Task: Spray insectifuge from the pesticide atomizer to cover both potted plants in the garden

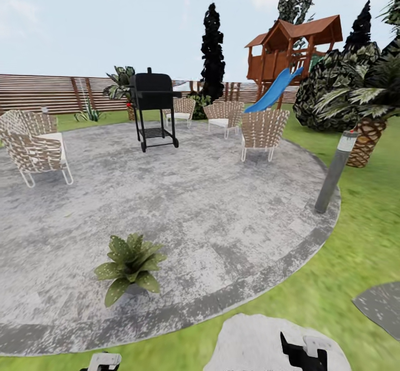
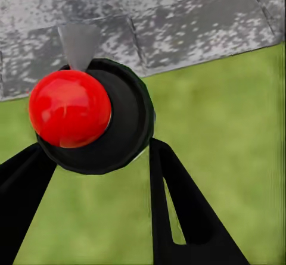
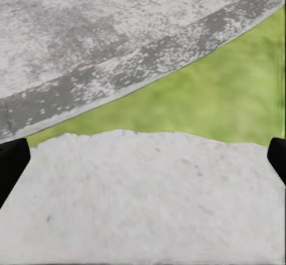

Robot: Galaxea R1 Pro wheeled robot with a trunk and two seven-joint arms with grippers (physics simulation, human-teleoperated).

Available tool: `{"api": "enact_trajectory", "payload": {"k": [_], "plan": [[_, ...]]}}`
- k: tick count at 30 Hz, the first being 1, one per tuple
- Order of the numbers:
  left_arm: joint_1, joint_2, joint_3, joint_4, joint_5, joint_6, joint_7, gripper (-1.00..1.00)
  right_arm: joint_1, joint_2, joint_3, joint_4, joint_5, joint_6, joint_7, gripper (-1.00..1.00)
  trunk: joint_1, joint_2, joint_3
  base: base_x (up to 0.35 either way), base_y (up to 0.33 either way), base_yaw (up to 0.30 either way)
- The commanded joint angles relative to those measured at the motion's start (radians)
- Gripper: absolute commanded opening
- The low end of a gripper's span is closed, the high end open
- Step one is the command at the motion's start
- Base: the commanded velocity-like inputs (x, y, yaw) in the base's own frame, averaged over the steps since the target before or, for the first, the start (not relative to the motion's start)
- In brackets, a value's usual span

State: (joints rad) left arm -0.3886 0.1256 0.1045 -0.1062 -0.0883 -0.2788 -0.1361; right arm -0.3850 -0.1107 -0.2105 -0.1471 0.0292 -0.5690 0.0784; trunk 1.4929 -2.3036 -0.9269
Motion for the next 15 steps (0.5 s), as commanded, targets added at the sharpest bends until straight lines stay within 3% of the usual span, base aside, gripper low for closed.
{"api": "enact_trajectory", "payload": {"k": [1,15], "plan": [[0.005,0.0,0.009,0.0,-0.01,-0.003,-0.002,-1.0,-0.001,0.0,-0.009,0.001,0.002,-0.003,0.008,1.0,0.0,0.0,-0.001,0.0,0.0,-0.287],[0.02,0.0,0.008,-0.001,-0.012,-0.023,-0.002,-1.0,-0.001,0.0,-0.009,0.001,0.003,-0.003,0.008,1.0,0.0,0.0,-0.001,0.0,0.0,-0.287]]}}
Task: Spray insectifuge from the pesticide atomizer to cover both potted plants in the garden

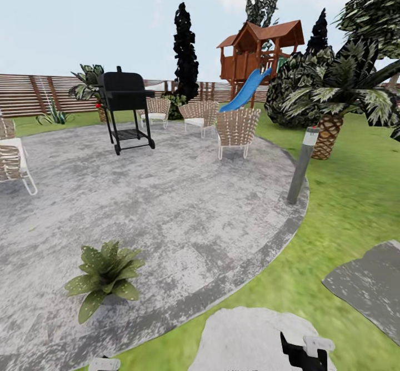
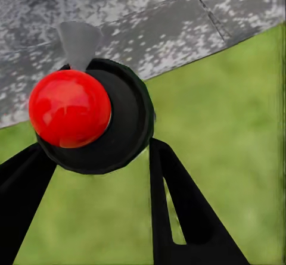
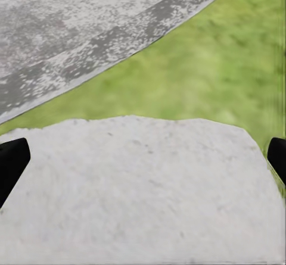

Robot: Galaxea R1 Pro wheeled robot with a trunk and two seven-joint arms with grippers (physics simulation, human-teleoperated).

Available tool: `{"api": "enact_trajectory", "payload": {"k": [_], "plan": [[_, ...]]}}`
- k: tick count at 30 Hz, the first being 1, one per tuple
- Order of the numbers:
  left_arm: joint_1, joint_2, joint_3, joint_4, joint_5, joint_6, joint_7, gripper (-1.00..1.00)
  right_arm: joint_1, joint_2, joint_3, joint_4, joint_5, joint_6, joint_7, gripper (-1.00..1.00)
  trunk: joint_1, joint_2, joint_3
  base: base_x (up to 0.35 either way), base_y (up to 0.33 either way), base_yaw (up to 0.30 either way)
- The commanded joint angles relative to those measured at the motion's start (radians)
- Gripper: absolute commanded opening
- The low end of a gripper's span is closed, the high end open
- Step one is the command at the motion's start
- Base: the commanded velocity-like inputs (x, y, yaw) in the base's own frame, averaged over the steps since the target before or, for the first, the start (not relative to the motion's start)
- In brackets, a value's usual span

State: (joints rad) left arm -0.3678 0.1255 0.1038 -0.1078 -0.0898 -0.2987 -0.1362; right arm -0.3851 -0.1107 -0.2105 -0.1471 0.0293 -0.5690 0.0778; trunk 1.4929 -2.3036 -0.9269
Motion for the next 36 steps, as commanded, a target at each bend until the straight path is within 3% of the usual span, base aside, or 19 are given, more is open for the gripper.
{"api": "enact_trajectory", "payload": {"k": [1,17,28,36], "plan": [[0.0,0.0,0.008,0.0,-0.01,-0.003,-0.002,-1.0,0.0,0.0,-0.009,0.001,0.003,-0.003,0.008,1.0,0.0,0.0,-0.001,0.0,0.0,-0.287],[0.0,-0.002,0.008,0.002,-0.01,-0.004,-0.002,-1.0,-0.001,0.0,-0.009,0.001,0.003,-0.003,0.009,1.0,0.0,0.0,-0.001,-0.004,0.0,-0.287],[0.0,-0.003,0.008,0.001,-0.011,-0.004,-0.002,-1.0,0.0,0.0,-0.009,0.002,0.003,-0.003,0.01,1.0,0.0,0.0,-0.001,-0.288,0.057,-0.291],[0.0,-0.004,0.008,0.002,-0.011,-0.003,-0.002,-1.0,-0.001,0.002,-0.009,0.001,0.003,-0.003,0.01,1.0,0.0,0.0,-0.001,-0.038,0.01,-0.291]]}}
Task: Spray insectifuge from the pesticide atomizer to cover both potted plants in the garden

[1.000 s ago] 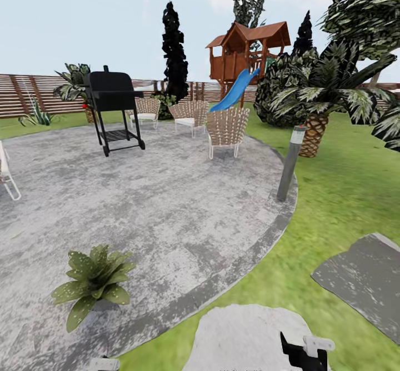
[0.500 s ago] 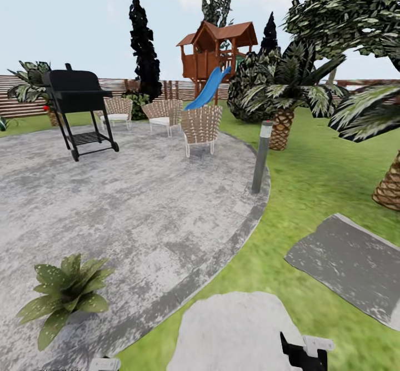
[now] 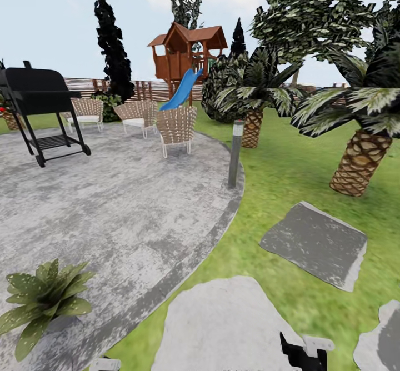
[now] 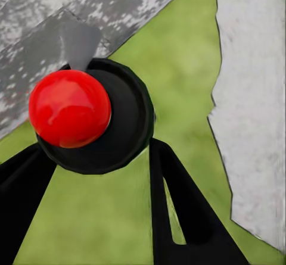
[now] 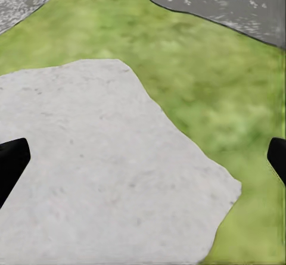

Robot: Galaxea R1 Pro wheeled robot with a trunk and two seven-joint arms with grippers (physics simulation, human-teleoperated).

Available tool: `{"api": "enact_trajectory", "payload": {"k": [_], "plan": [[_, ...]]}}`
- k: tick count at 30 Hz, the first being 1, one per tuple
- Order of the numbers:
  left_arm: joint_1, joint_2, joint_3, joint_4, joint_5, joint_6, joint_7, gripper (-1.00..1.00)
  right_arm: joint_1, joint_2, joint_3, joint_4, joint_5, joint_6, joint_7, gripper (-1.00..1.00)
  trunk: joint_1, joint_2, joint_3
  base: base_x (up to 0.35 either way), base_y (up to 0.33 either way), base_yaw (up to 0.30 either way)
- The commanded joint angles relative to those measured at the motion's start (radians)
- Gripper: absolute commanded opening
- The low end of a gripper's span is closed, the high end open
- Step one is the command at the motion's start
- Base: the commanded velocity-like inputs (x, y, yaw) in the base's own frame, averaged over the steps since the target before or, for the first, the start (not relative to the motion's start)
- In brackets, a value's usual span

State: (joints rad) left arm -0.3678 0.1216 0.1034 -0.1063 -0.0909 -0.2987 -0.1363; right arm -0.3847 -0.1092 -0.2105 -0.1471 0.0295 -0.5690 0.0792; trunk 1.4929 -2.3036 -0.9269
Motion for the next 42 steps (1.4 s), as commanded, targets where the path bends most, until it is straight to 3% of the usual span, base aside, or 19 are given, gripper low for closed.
{"api": "enact_trajectory", "payload": {"k": [1,42], "plan": [[0.0,0.0,0.009,0.0,-0.01,-0.003,-0.002,-1.0,-0.001,0.0,-0.009,0.001,0.003,-0.003,0.008,1.0,0.0,0.0,-0.001,-0.001,0.0,-0.291],[0.0,-0.003,0.007,0.0,-0.01,-0.003,-0.002,-1.0,0.0,0.003,-0.009,0.016,0.003,-0.003,0.01,1.0,0.0,0.0,-0.001,0.0,0.0,-0.291]]}}
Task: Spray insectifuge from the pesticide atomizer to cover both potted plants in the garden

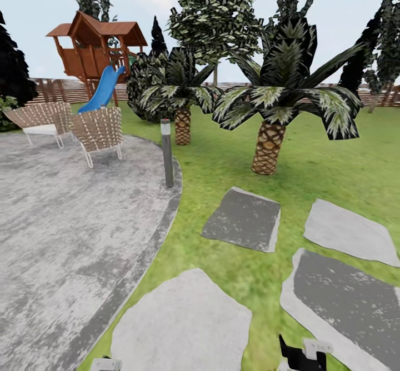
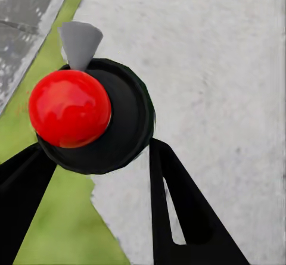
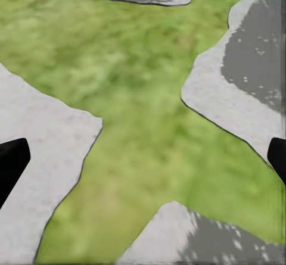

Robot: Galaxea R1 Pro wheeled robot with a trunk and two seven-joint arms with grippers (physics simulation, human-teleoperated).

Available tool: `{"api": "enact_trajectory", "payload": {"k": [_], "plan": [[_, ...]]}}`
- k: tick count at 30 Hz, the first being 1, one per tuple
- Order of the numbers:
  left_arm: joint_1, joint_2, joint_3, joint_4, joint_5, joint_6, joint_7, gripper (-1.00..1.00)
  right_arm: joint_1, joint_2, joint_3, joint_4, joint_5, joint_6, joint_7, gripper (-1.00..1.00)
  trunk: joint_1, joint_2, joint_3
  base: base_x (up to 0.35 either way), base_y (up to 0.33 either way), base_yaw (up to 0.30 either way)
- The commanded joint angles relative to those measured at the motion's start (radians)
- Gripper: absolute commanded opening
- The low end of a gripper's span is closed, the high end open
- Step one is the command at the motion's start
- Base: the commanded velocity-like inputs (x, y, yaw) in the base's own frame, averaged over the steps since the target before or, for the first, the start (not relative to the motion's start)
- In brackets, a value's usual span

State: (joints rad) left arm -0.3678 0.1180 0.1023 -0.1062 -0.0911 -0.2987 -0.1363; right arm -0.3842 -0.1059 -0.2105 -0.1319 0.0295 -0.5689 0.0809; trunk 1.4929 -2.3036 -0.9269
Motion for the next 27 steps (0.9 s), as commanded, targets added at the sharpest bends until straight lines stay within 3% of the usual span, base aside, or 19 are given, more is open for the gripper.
{"api": "enact_trajectory", "payload": {"k": [1,27], "plan": [[0.0,0.0,0.008,0.0,-0.01,-0.003,-0.002,-1.0,-0.001,0.0,-0.009,0.001,0.003,-0.003,0.008,1.0,0.0,0.0,-0.001,0.0,0.0,-0.292],[0.0,-0.001,0.008,0.0,-0.01,-0.003,-0.002,-1.0,-0.001,0.0,-0.009,0.001,0.003,-0.003,0.008,1.0,0.0,0.0,-0.001,0.0,0.0,-0.292]]}}
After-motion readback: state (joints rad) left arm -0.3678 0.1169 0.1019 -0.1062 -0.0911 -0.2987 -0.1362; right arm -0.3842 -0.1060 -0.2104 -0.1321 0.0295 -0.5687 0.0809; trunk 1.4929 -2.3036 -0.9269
